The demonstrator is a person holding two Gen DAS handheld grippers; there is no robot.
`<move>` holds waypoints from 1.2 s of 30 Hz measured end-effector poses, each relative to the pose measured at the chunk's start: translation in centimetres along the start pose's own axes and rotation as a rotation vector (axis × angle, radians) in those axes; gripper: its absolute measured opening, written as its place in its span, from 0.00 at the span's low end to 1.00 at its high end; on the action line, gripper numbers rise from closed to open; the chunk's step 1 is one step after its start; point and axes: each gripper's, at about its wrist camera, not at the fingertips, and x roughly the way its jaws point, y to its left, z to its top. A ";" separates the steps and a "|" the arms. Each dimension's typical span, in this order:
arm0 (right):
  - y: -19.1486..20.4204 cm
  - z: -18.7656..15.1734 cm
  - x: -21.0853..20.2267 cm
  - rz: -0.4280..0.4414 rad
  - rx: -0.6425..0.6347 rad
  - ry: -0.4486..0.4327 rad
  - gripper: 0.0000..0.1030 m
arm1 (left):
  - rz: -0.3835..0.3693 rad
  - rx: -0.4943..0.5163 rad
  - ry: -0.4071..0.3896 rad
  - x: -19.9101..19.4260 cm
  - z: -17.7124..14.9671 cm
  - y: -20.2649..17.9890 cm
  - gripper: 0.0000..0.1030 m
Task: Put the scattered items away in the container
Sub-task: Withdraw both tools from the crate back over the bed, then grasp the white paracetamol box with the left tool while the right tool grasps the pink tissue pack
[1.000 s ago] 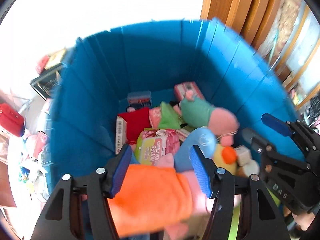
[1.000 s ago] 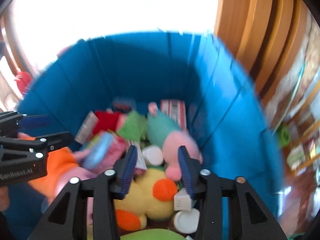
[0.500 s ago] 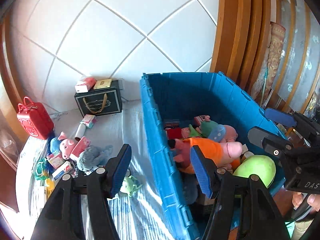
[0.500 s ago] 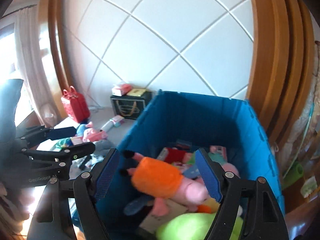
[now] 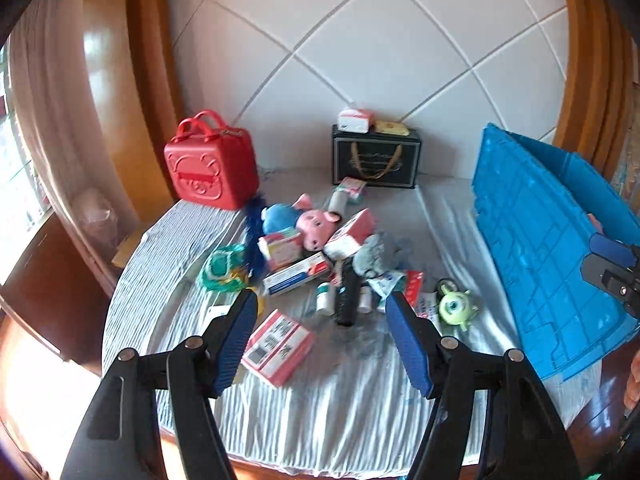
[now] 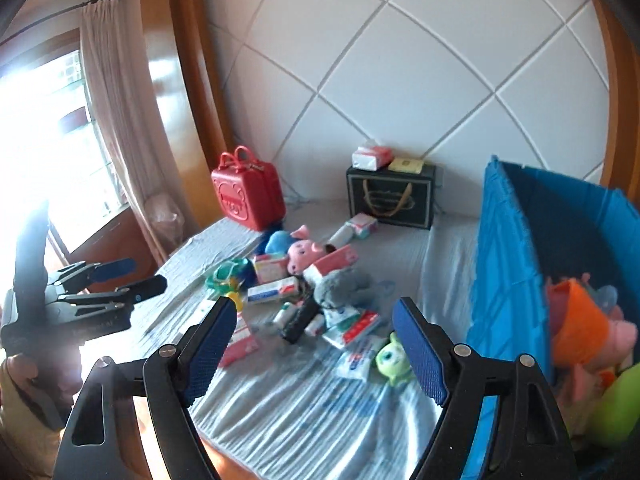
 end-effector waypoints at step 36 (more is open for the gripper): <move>11.5 -6.7 31.3 -0.047 0.225 0.409 0.79 | -0.127 -0.049 0.427 28.1 -7.4 20.5 0.64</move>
